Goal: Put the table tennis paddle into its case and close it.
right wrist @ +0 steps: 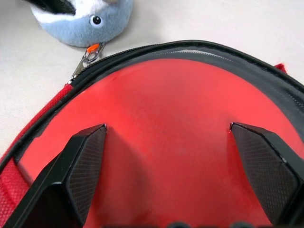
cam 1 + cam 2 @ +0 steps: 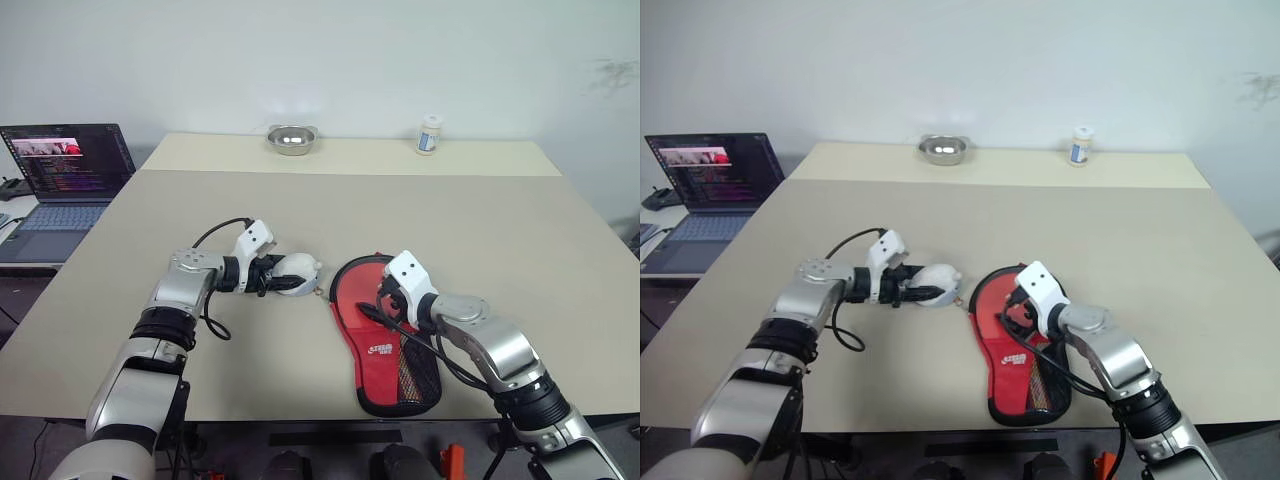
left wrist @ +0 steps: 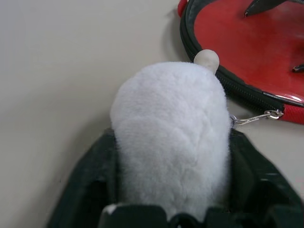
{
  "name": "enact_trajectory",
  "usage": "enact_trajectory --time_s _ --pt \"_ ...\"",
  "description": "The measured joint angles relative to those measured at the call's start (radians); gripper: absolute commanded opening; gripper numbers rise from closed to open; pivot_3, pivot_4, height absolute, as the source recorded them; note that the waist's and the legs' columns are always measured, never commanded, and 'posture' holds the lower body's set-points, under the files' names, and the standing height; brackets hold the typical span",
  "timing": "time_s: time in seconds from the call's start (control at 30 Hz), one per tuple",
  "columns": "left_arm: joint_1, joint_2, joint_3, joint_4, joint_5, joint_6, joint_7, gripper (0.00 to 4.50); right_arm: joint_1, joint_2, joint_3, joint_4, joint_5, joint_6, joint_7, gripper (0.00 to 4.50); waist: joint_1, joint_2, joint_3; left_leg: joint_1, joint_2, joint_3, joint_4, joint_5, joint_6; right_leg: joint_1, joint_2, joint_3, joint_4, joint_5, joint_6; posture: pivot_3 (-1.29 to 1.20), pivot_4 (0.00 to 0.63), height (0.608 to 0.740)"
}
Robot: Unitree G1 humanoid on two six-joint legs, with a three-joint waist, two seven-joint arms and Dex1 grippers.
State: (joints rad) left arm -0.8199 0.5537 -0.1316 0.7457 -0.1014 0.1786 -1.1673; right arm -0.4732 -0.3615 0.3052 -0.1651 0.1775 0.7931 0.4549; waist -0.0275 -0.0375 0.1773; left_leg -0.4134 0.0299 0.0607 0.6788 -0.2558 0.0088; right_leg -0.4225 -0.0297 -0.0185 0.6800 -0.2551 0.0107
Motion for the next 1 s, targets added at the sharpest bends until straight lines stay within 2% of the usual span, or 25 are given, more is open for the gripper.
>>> enact_trajectory --time_s 0.1,0.2,0.4,0.63,0.83,1.0 --pt "0.0 -0.007 0.0 -0.003 0.004 0.013 0.003 0.94 0.01 0.012 0.001 0.0 0.0 -0.001 0.004 4.5 0.0 0.0 -0.001 0.001 0.0 0.0 0.0 0.0 0.0 0.001 0.0 0.0 0.0 0.0 0.0 0.0 0.15 0.74" --pt "-0.007 -0.021 0.001 -0.003 0.011 0.041 0.025 0.4 0.023 0.012 0.01 -0.006 0.0 0.001 0.022 4.5 0.0 -0.001 -0.004 0.004 0.0 0.0 0.0 0.0 0.0 0.004 0.0 0.0 0.0 0.0 0.0 0.0 0.15 0.74" --pt "-0.111 -0.13 -0.001 0.08 0.047 0.107 0.143 0.36 0.026 0.008 0.027 0.013 -0.014 -0.001 0.041 4.5 0.018 -0.002 -0.005 0.012 -0.001 0.0 0.0 0.0 0.0 0.013 0.0 -0.001 -0.001 -0.003 0.005 0.0 0.15 0.74" --pt "-0.379 -0.267 -0.018 0.412 0.15 -0.025 0.361 0.35 0.021 0.008 0.031 0.024 -0.019 -0.004 0.07 4.5 0.02 -0.004 -0.006 0.013 0.0 0.0 -0.002 0.0 0.0 0.013 0.001 0.0 -0.003 -0.003 0.005 0.0 0.15 0.74" --pt "-0.45 -0.332 -0.049 0.585 0.262 -0.109 0.537 0.34 0.022 0.01 0.032 0.028 -0.02 -0.003 0.075 4.5 0.019 -0.004 -0.006 0.013 0.0 0.0 -0.002 0.0 0.0 0.013 0.0 0.0 -0.002 -0.003 0.005 0.0 0.15 0.74" --pt "-0.494 -0.376 -0.078 0.632 0.349 -0.144 0.654 0.34 0.033 0.01 0.031 0.012 -0.021 0.003 0.075 4.5 0.019 -0.004 -0.006 0.013 0.0 0.001 -0.002 0.0 0.0 0.013 0.0 0.0 -0.003 -0.003 0.005 0.0 0.15 0.74"
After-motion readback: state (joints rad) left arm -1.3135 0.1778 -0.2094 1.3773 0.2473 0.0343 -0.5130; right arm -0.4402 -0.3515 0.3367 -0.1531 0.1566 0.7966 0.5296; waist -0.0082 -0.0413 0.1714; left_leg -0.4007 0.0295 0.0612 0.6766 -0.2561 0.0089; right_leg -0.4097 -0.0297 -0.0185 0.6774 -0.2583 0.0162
